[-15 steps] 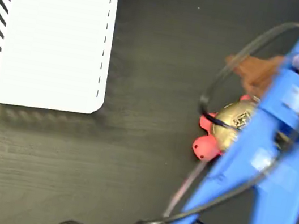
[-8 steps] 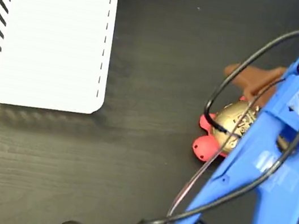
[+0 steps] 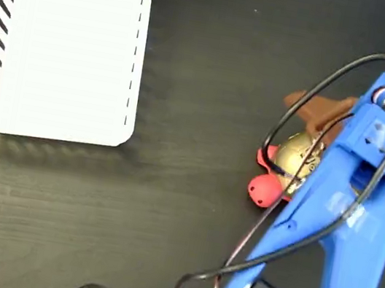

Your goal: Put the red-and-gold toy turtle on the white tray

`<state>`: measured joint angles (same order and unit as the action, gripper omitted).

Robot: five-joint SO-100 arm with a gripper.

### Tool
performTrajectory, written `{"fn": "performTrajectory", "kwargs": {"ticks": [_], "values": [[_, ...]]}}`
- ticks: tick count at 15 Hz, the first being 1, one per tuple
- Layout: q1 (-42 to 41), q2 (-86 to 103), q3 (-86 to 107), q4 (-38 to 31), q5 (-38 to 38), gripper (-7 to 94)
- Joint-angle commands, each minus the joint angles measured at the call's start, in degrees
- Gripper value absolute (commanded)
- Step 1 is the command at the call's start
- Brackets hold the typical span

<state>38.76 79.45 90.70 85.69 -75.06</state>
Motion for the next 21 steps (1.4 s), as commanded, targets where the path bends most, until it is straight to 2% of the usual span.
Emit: {"fn": "performTrajectory", "kwargs": {"ticks": [1,5,13,19,21], "values": [[0.62,0.97,0.62,-1.85,-0.79,73],[0.7,-1.49,1.67,-4.22,0.44,73],[1.76,-3.96,9.84,-14.33,1.93,73],[1.58,-4.92,8.09,-15.82,3.87,71],[1.41,-5.01,7.91,-15.91,3.87,66]]}}
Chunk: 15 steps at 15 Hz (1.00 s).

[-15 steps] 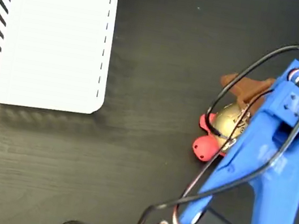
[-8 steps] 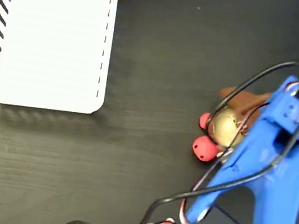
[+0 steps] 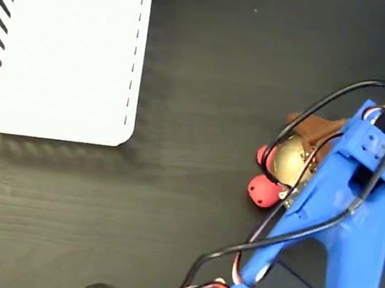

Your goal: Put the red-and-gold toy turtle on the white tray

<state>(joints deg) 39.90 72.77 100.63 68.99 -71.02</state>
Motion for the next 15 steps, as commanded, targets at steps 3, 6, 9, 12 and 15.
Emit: {"fn": "performTrajectory", "kwargs": {"ticks": [3,6,9,12,15], "values": [[0.0,1.67,-1.58,0.26,0.09,56],[-0.09,1.85,-1.67,0.0,0.88,37],[-0.09,2.02,-1.49,-0.44,0.88,18],[-0.79,2.46,-1.49,-0.7,2.46,1],[-2.64,4.04,-7.91,4.57,12.13,0]]}}
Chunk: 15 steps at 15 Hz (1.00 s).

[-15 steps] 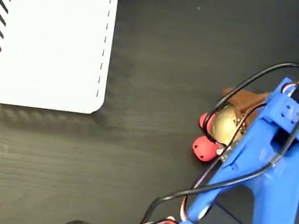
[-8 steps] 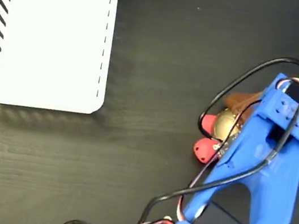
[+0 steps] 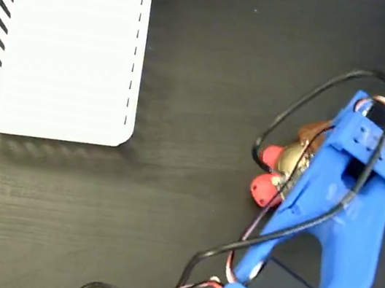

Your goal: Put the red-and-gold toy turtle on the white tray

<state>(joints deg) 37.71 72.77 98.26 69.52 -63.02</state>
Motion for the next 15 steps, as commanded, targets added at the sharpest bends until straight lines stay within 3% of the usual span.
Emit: {"fn": "performTrajectory", "kwargs": {"ticks": [1,4,8,13,15], "values": [[-1.23,4.48,-9.14,7.21,7.73,0],[-3.6,5.8,-19.6,16.61,16.79,0],[-5.45,7.56,-30.15,26.81,21.62,0],[-5.8,8.53,-31.2,26.89,24.35,0],[-6.5,8.7,-31.82,26.89,29.79,0]]}}
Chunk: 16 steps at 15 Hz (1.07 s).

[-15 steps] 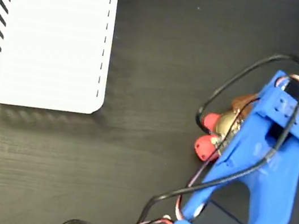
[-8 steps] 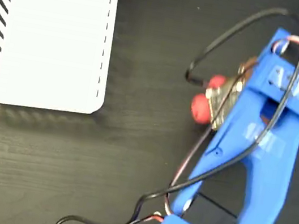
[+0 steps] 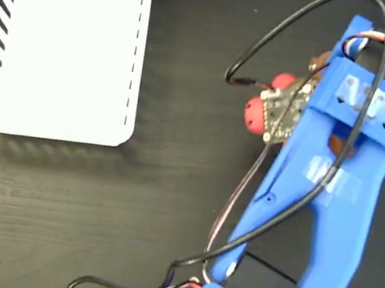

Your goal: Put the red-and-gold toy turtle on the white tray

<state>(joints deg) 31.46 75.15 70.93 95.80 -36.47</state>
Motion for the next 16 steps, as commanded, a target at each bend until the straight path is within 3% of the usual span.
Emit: {"fn": "performTrajectory", "kwargs": {"ticks": [1,5,12,16], "values": [[-1.23,6.5,-6.15,0.62,8.35,0],[-10.37,7.82,-12.39,0.7,24.87,0],[-35.51,10.11,-15.47,0.44,42.1,0],[-43.07,4.22,-18.54,-0.88,49.13,0]]}}
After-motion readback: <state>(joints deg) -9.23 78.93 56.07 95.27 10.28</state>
